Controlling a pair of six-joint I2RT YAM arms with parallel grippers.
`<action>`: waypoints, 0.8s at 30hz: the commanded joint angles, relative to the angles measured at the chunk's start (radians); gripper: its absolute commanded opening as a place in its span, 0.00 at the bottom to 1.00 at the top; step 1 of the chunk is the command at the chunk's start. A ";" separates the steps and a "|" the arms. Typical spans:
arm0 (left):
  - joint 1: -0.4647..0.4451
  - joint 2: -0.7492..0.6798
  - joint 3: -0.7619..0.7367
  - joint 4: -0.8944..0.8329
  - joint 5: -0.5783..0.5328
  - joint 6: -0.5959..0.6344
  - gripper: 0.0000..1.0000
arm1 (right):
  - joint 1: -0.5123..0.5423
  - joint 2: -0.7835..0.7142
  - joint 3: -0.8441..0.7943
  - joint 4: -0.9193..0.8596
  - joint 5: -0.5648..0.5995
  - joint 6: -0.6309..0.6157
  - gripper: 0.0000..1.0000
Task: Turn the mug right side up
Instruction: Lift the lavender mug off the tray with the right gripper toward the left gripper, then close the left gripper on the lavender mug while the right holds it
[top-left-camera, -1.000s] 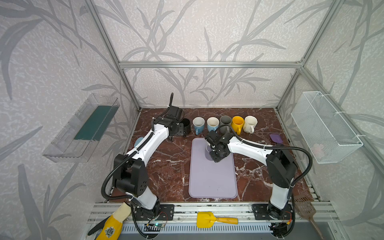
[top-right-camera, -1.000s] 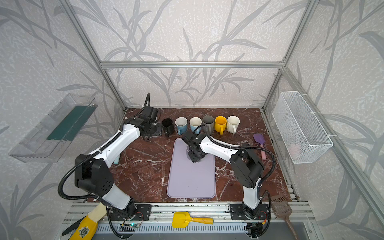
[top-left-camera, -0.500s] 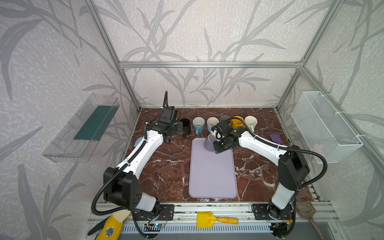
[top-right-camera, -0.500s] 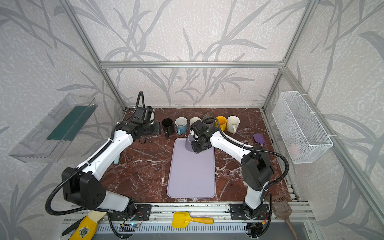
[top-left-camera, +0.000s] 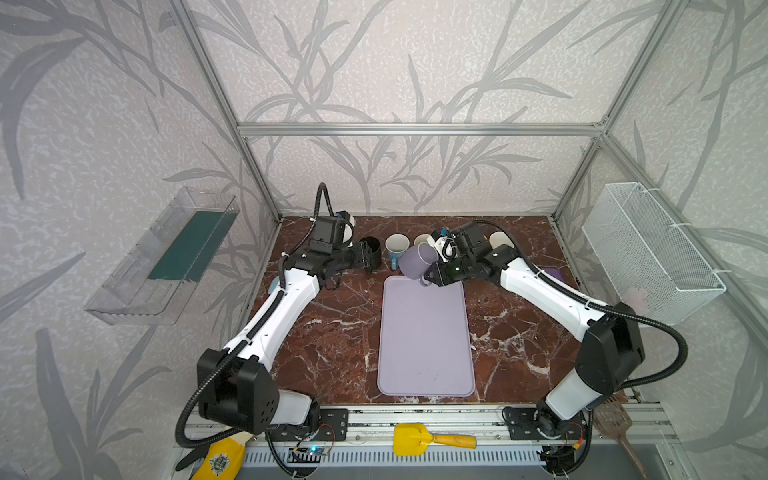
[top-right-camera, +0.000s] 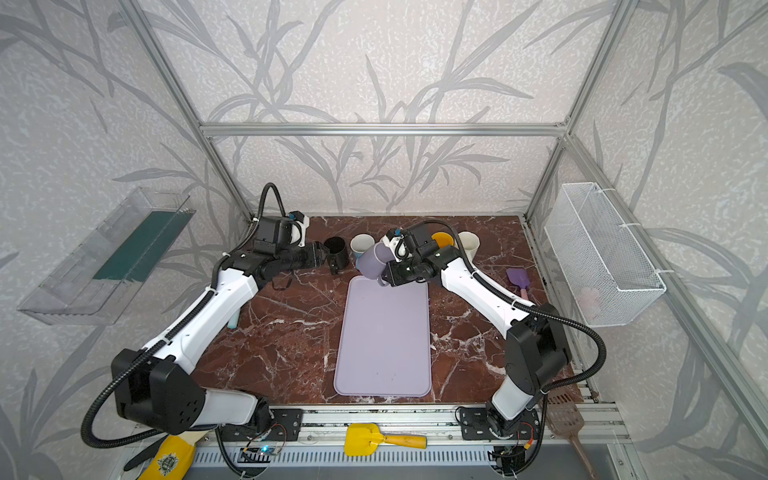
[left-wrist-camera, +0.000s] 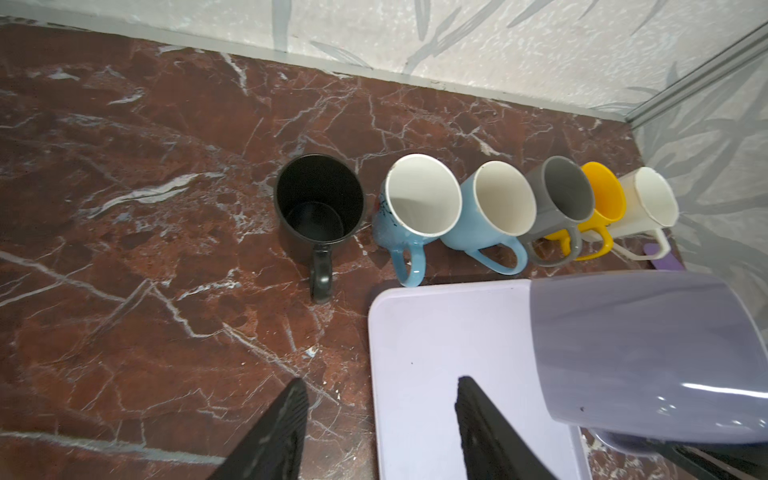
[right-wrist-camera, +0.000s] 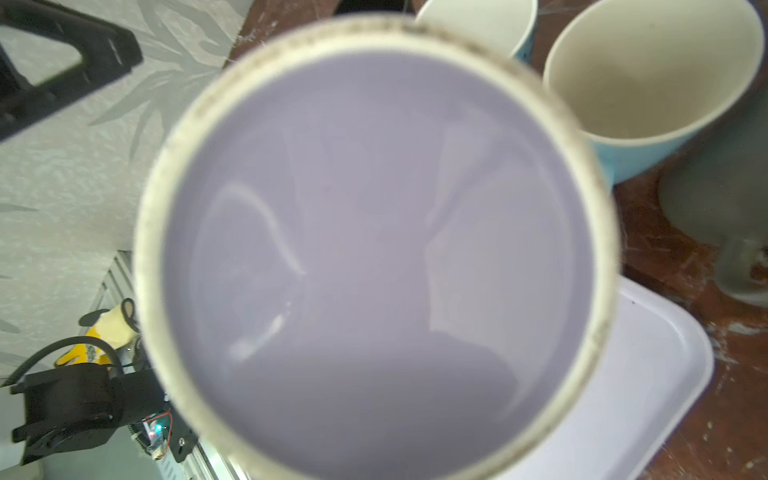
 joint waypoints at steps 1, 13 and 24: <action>0.009 -0.044 -0.027 0.076 0.122 -0.003 0.59 | -0.010 -0.044 -0.003 0.146 -0.129 0.031 0.00; 0.026 -0.191 -0.129 0.221 0.251 -0.011 0.59 | -0.026 -0.051 -0.015 0.413 -0.327 0.143 0.00; 0.049 -0.215 -0.186 0.359 0.503 -0.061 0.59 | -0.027 -0.050 -0.011 0.645 -0.437 0.246 0.00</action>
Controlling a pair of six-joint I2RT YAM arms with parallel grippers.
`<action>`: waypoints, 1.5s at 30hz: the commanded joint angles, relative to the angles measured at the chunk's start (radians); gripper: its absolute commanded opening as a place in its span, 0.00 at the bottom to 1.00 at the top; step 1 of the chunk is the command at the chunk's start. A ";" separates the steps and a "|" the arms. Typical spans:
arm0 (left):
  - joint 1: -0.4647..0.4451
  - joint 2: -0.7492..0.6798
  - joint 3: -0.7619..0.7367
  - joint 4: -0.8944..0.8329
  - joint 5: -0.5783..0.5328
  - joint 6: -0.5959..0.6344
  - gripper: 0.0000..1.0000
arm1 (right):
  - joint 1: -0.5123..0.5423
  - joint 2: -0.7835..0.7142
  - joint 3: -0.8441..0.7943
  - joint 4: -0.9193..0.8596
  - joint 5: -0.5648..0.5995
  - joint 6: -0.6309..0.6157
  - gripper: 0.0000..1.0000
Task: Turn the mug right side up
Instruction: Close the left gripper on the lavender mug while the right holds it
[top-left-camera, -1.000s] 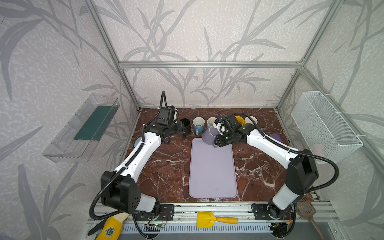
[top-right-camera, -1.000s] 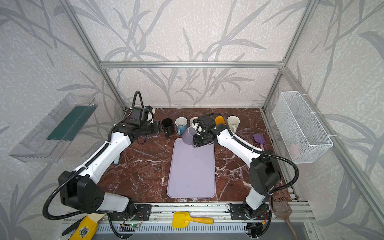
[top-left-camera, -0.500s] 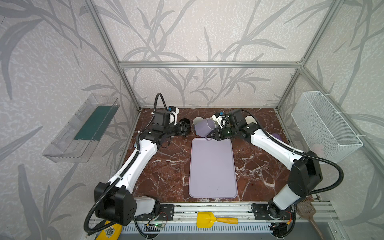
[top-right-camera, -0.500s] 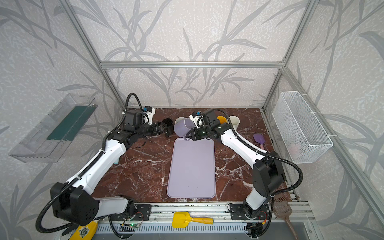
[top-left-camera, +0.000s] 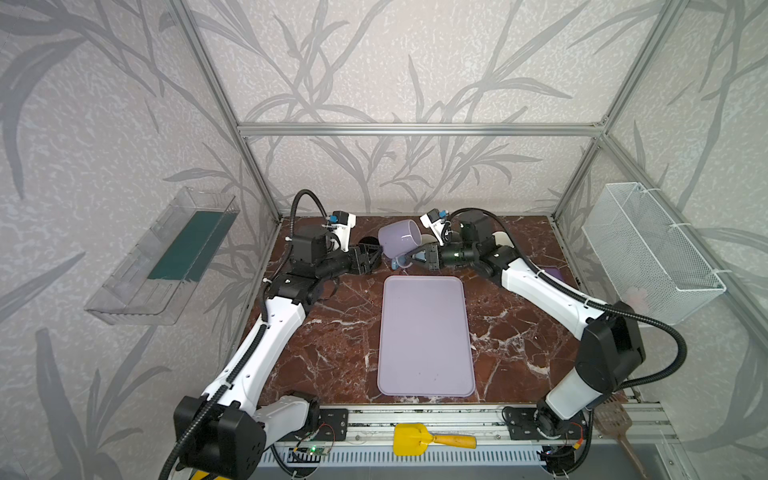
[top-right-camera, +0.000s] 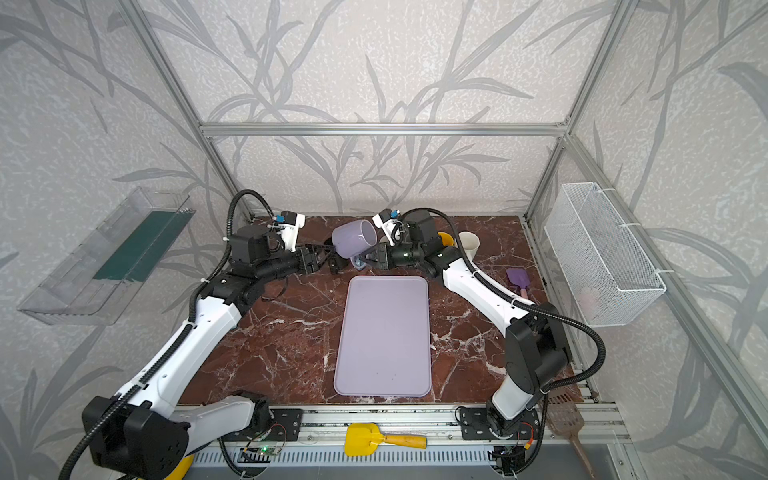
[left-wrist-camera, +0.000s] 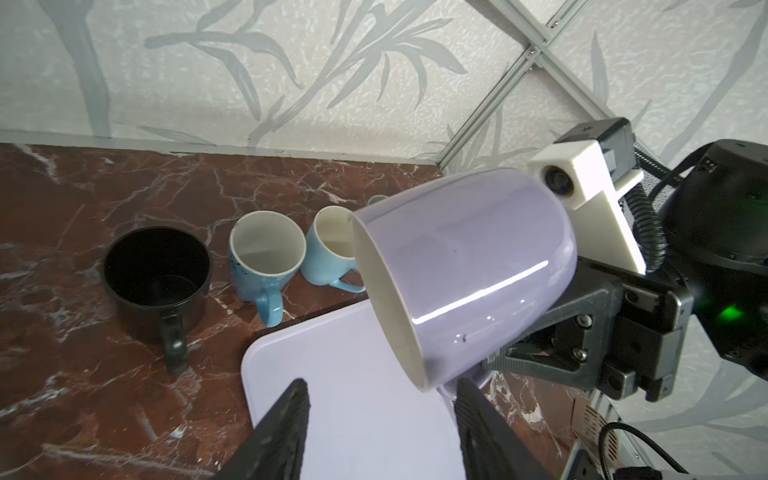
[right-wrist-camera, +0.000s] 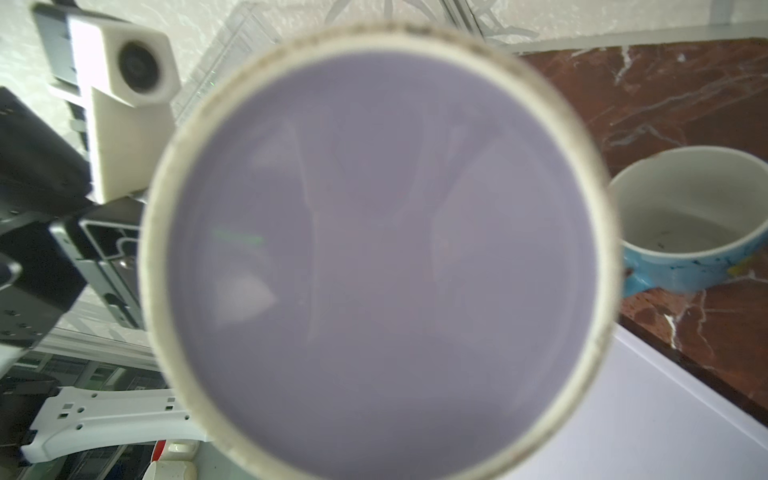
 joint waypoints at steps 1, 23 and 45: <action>0.007 -0.008 -0.007 0.081 0.131 -0.023 0.59 | -0.005 -0.047 0.015 0.216 -0.088 0.057 0.00; 0.017 -0.030 -0.036 0.292 0.344 -0.156 0.59 | 0.035 0.017 0.037 0.532 -0.221 0.232 0.00; 0.049 -0.070 -0.097 0.527 0.435 -0.302 0.41 | 0.060 0.055 0.005 0.722 -0.252 0.338 0.00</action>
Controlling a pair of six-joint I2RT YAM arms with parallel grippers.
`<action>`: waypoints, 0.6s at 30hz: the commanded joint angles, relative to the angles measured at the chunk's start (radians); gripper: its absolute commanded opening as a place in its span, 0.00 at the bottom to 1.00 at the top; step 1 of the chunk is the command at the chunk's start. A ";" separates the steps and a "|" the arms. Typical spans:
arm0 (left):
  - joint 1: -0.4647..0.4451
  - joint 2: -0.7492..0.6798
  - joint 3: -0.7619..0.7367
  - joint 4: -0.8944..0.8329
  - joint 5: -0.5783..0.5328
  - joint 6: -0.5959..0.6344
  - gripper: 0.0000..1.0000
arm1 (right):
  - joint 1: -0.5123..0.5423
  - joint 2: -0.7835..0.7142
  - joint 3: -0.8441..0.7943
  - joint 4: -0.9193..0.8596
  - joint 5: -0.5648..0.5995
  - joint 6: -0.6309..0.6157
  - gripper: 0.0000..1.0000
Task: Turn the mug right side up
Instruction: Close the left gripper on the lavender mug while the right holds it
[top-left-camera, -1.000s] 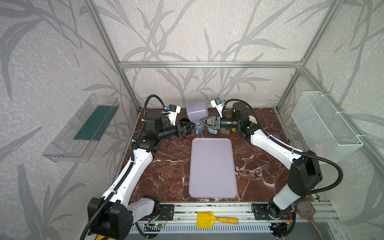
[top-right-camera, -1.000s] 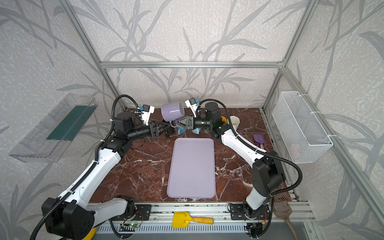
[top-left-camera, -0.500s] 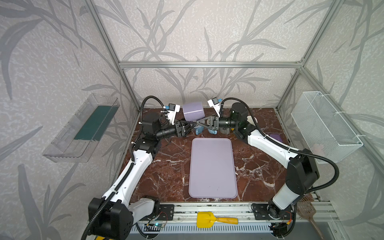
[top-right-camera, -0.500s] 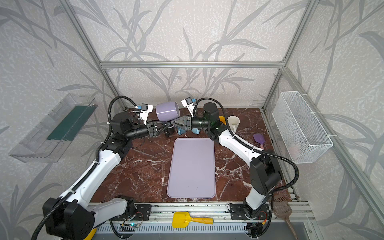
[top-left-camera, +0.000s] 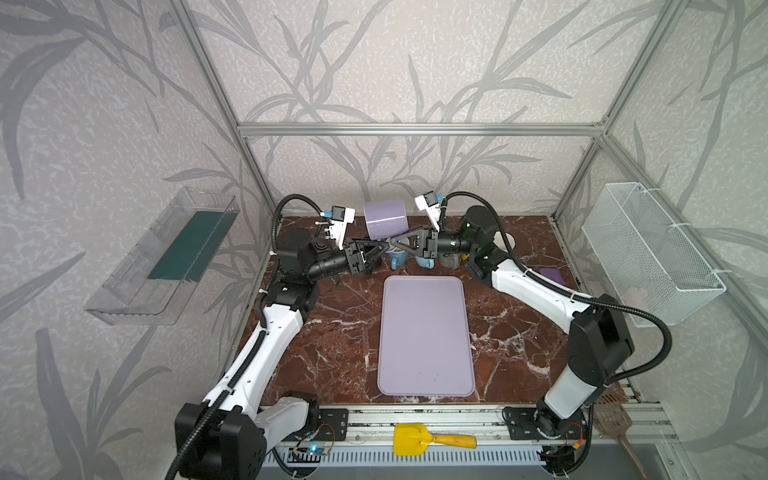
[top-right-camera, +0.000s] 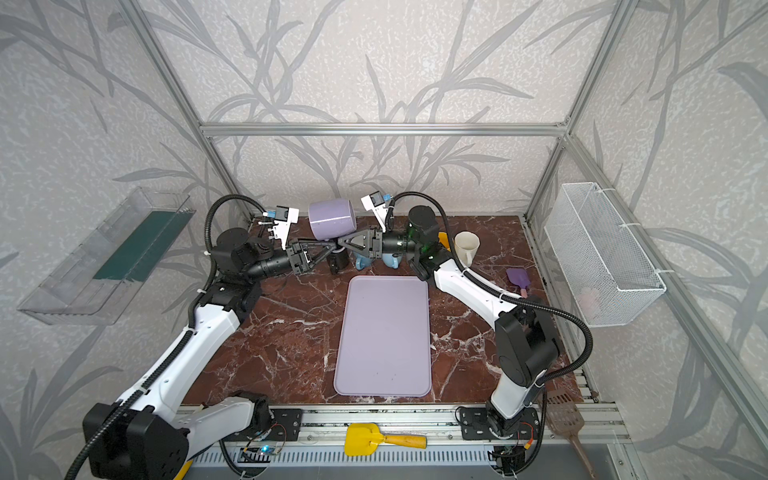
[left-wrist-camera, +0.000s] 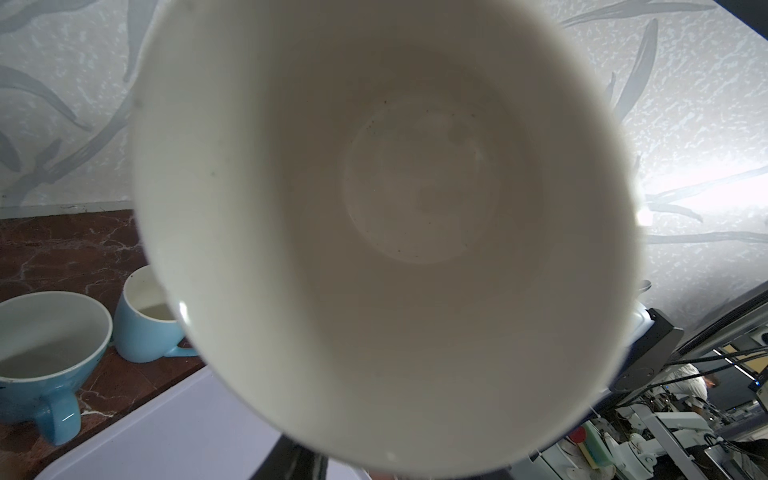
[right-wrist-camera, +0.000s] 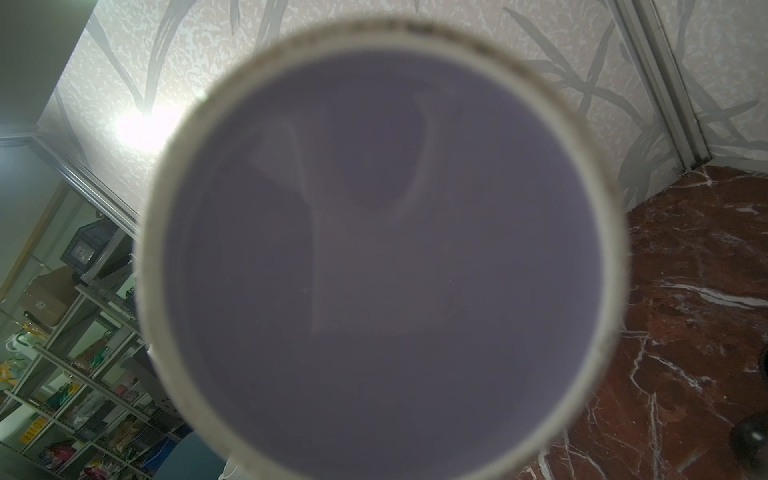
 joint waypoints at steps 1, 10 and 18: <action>0.009 -0.028 -0.006 0.093 0.033 -0.025 0.41 | 0.016 -0.006 0.003 0.090 -0.026 -0.001 0.00; 0.018 -0.031 -0.021 0.153 0.043 -0.061 0.36 | 0.035 0.019 0.002 0.090 -0.028 -0.003 0.00; 0.027 -0.039 -0.034 0.186 0.043 -0.075 0.30 | 0.042 0.028 -0.003 0.093 -0.030 -0.001 0.00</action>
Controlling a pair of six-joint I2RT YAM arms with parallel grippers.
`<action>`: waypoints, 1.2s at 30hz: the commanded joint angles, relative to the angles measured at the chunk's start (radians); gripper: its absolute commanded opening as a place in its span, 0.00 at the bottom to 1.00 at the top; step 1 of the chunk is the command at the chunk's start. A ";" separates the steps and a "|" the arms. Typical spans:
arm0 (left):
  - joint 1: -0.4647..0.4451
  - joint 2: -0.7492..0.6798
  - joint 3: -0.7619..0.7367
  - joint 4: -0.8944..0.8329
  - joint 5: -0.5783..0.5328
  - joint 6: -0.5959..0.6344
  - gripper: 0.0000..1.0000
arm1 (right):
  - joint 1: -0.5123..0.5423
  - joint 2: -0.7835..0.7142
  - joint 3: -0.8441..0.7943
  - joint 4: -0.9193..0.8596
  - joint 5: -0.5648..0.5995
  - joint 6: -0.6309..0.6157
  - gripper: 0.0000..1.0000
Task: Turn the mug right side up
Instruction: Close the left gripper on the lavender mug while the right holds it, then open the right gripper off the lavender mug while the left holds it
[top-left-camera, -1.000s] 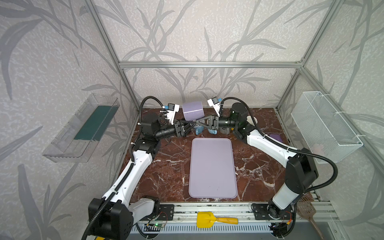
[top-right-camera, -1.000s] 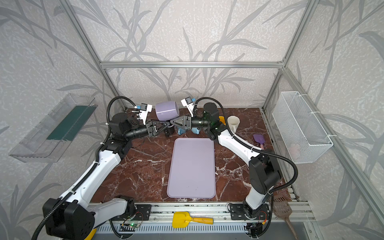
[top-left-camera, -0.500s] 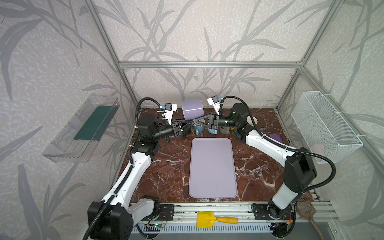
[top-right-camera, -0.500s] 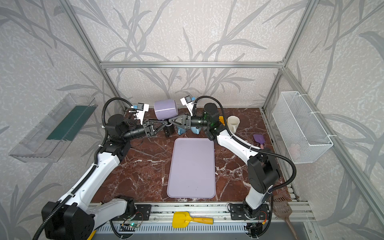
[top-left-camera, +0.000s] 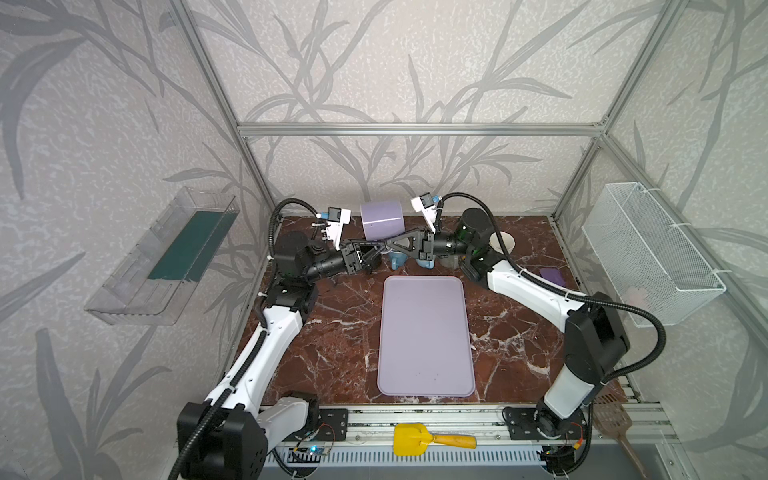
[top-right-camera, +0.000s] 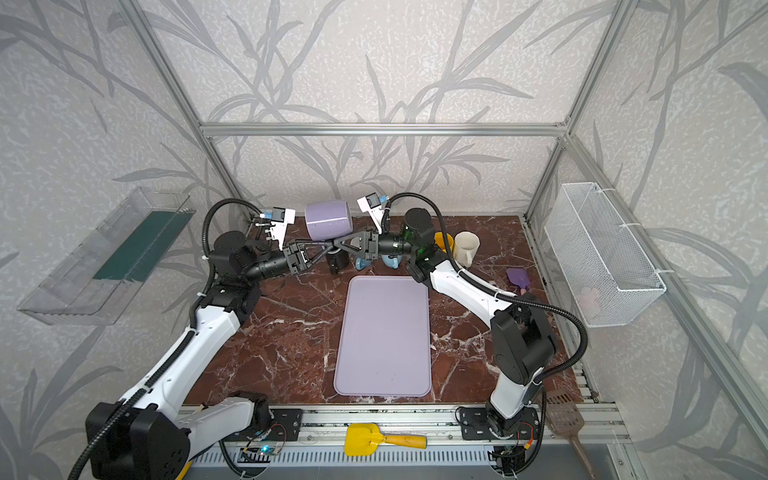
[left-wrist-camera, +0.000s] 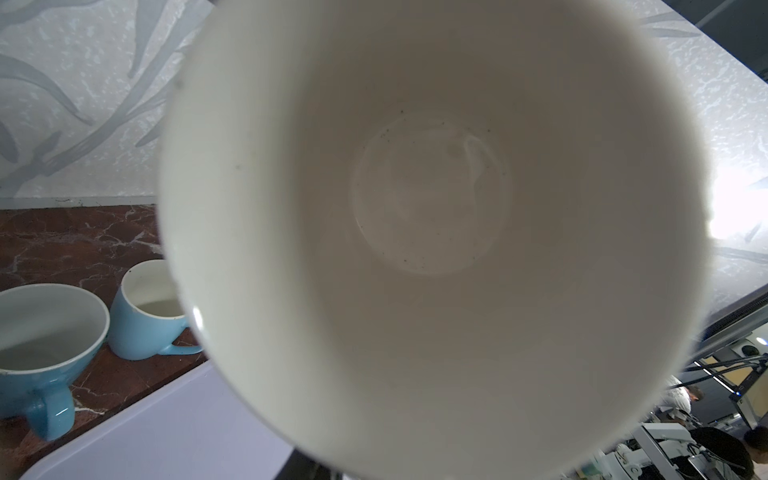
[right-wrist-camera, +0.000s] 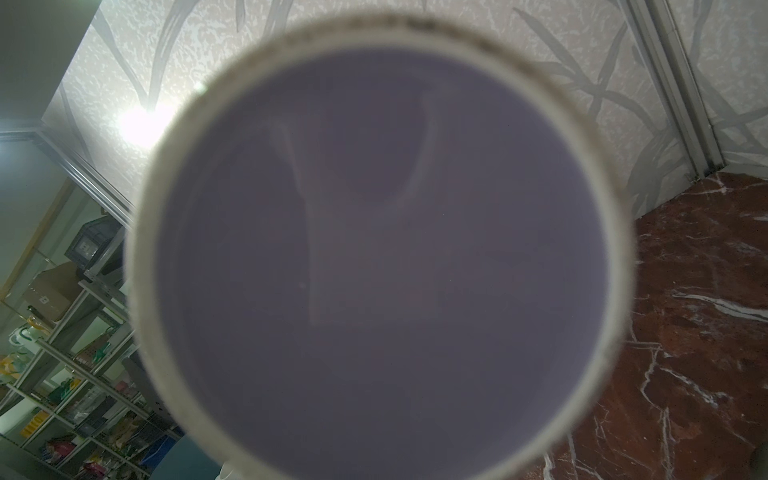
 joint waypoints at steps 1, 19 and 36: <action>0.004 -0.037 0.007 0.111 0.024 -0.014 0.30 | 0.020 0.006 -0.002 0.049 -0.036 -0.004 0.00; 0.025 -0.043 -0.009 0.139 0.007 -0.031 0.00 | 0.020 0.008 -0.012 0.015 -0.029 -0.024 0.00; 0.033 -0.037 -0.015 0.112 -0.017 -0.012 0.00 | -0.004 -0.006 -0.059 -0.012 -0.009 -0.050 0.40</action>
